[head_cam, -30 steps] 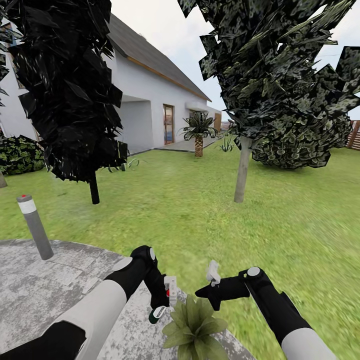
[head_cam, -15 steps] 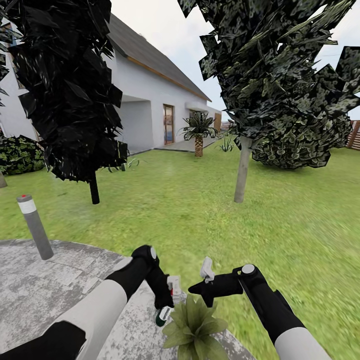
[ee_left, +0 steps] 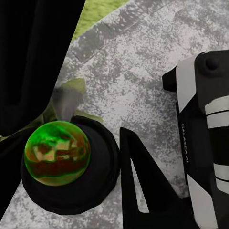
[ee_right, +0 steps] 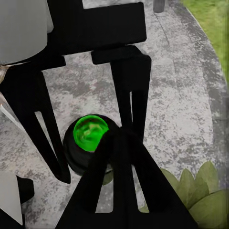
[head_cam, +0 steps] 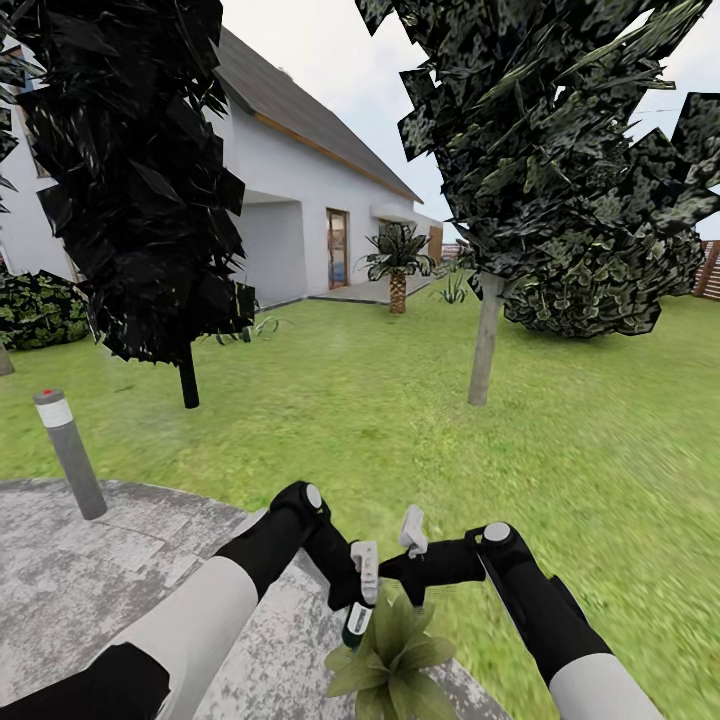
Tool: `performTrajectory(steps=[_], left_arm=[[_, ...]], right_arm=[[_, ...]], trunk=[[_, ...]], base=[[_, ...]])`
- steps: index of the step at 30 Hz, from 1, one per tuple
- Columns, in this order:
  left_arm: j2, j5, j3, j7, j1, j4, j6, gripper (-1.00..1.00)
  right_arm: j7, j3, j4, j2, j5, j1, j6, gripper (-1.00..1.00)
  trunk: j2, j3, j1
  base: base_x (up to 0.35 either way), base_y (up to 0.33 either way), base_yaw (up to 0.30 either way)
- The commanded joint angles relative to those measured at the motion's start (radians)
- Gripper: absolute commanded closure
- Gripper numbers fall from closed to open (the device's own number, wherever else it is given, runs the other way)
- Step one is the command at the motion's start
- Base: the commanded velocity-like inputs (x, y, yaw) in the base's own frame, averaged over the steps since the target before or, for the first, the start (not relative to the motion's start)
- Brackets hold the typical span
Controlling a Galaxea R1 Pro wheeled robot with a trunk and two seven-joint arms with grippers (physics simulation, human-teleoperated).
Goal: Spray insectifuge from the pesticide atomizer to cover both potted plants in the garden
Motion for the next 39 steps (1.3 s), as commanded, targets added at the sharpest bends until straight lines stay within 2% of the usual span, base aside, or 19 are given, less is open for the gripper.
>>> performTrajectory(steps=[1,15,16,18,19,22,23,26,27,28,29,30,32,33,35,37,39], left_arm=[[0.000,-0.004,0.000,-0.004,-0.001,-0.003,0.010,1.00],[0.000,-0.013,-0.002,0.008,-0.001,-0.003,0.010,1.00],[0.000,-0.025,-0.001,0.012,-0.001,-0.003,0.011,1.00],[0.000,-0.076,0.000,0.014,-0.001,-0.001,0.011,1.00],[0.000,-0.122,0.002,0.015,-0.001,0.000,0.012,1.00],[0.000,-0.198,0.007,0.019,-0.001,0.001,0.014,1.00],[0.000,-0.207,0.008,0.024,-0.001,0.000,0.014,1.00],[0.058,-0.219,0.022,0.090,-0.001,0.000,0.018,1.00],[0.066,-0.219,0.037,0.109,-0.001,0.000,0.021,1.00],[0.072,-0.219,0.077,0.136,-0.001,0.000,0.032,1.00],[0.073,-0.219,0.114,0.154,-0.001,0.000,0.046,1.00],[0.073,-0.217,0.176,0.187,-0.001,0.000,0.077,1.00],[0.070,-0.212,0.271,0.245,-0.001,0.000,0.127,1.00],[0.069,-0.200,0.361,0.298,-0.001,0.000,0.159,1.00],[0.069,-0.175,0.483,0.359,-0.001,0.000,0.184,1.00],[0.069,-0.150,0.656,0.454,-0.001,0.000,0.198,1.00],[0.069,-0.145,0.744,0.520,0.002,0.000,0.200,1.00]], right_arm=[[0.003,0.001,-0.004,0.000,0.001,0.000,0.010,1.00],[0.003,0.000,-0.009,-0.003,0.001,-0.001,0.010,1.00],[0.003,0.000,-0.009,-0.003,0.001,-0.001,0.010,1.00],[0.003,0.000,-0.009,-0.004,0.001,-0.001,0.010,1.00],[0.003,0.000,-0.008,-0.004,0.001,-0.001,0.010,1.00],[0.003,0.000,-0.008,-0.005,0.001,-0.001,0.010,1.00],[0.003,0.000,-0.008,-0.005,0.001,-0.001,0.010,1.00],[0.002,-0.001,-0.007,-0.005,0.002,-0.001,0.010,1.00],[0.002,-0.001,-0.007,-0.004,0.002,-0.001,0.010,1.00],[0.002,-0.002,-0.007,-0.004,0.002,-0.001,0.010,1.00],[0.002,-0.002,-0.007,-0.004,0.002,-0.001,0.010,-1.00],[0.001,-0.003,-0.007,-0.004,0.002,0.000,0.009,-1.00],[0.000,-0.005,-0.004,-0.005,0.000,0.001,0.009,-1.00],[-0.001,-0.007,0.004,-0.008,0.000,0.002,0.008,-1.00],[-0.004,-0.009,0.032,-0.011,0.000,0.005,0.008,-1.00],[-0.006,-0.014,0.142,-0.015,-0.001,0.008,0.008,-1.00],[-0.008,-0.054,0.271,-0.028,-0.001,0.008,0.006,-1.00]], trunk=[[-0.001,-0.001,0.000],[-0.001,-0.001,0.000],[-0.001,-0.001,0.000],[-0.001,-0.001,0.000],[-0.001,-0.001,0.000],[-0.001,-0.001,0.000],[-0.001,-0.001,0.000],[-0.001,-0.001,0.000],[-0.001,-0.001,0.000],[-0.001,-0.001,0.000],[-0.001,-0.001,0.000],[-0.001,-0.001,0.000],[-0.001,-0.001,0.000],[-0.001,-0.001,0.000],[-0.001,-0.001,0.000],[-0.001,-0.001,0.000],[-0.001,-0.001,0.000]], base=[[0.000,0.000,0.000],[0.000,0.000,0.000],[0.000,0.000,0.000],[0.000,0.000,0.000],[0.000,0.000,0.000],[0.000,0.000,0.000],[0.000,0.000,0.000],[0.000,0.000,0.000],[0.000,0.000,0.000],[0.000,0.000,0.000],[0.000,0.000,0.000],[0.000,0.000,0.000],[0.000,0.000,0.000],[0.000,0.000,0.000],[0.000,0.000,0.000],[0.000,0.000,0.000],[0.000,0.000,0.000]])
